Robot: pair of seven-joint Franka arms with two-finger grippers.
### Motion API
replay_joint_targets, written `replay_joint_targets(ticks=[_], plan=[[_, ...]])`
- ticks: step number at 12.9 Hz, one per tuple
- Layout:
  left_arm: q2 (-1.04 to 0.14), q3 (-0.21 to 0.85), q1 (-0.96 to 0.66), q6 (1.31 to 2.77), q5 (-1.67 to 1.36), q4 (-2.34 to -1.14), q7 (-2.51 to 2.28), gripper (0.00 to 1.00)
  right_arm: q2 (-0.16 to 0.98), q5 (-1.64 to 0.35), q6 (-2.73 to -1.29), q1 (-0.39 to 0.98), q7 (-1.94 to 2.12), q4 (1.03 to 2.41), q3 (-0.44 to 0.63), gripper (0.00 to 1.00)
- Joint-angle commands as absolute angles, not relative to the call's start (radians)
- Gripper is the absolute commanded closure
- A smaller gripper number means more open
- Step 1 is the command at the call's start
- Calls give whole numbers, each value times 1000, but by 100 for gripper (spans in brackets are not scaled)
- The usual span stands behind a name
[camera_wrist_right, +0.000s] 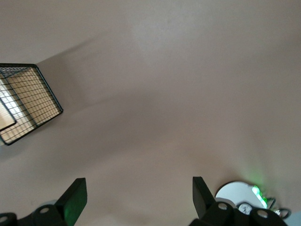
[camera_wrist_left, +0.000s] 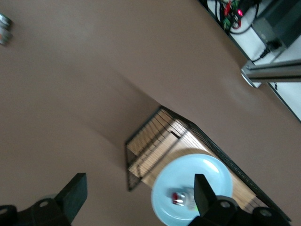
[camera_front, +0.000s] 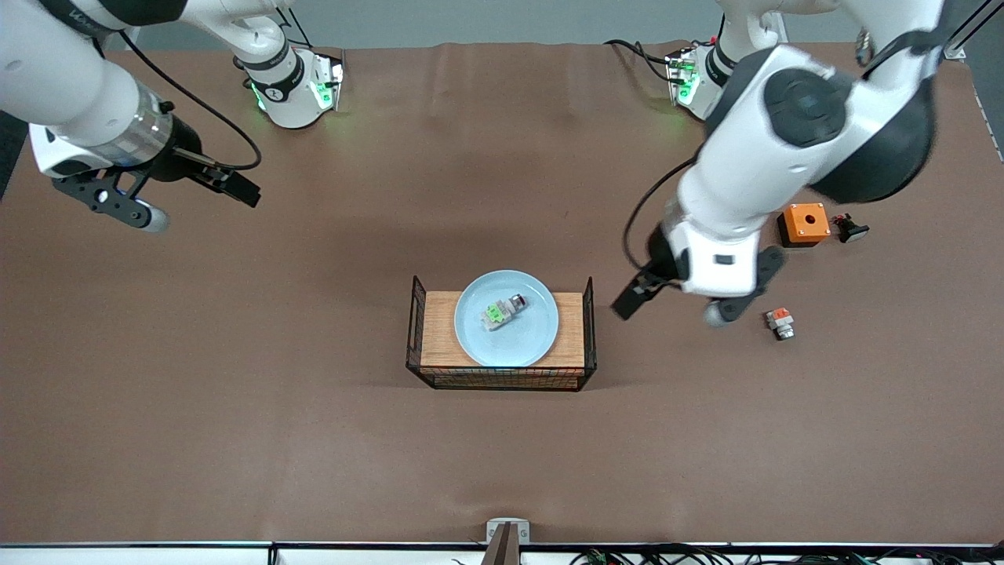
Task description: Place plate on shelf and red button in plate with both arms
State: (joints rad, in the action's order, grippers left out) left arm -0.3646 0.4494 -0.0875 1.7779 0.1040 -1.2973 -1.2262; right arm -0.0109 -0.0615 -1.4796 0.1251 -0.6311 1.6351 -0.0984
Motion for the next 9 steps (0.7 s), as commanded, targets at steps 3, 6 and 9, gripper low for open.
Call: replay_joint_targets(ticks=[3, 6, 9], plan=[[-219, 449, 121, 1588, 123, -1325, -806, 0, -109, -60, -1558, 43, -407, 1756, -110, 1], [-172, 449, 225, 1500, 123, -1328, -594, 0, -121, -58, -1566, -32, -229, 1756, -104, 1], [-137, 436, 267, 1428, 124, -1335, -450, 0, -133, -52, -1566, -89, -122, 1755, -104, 1]])
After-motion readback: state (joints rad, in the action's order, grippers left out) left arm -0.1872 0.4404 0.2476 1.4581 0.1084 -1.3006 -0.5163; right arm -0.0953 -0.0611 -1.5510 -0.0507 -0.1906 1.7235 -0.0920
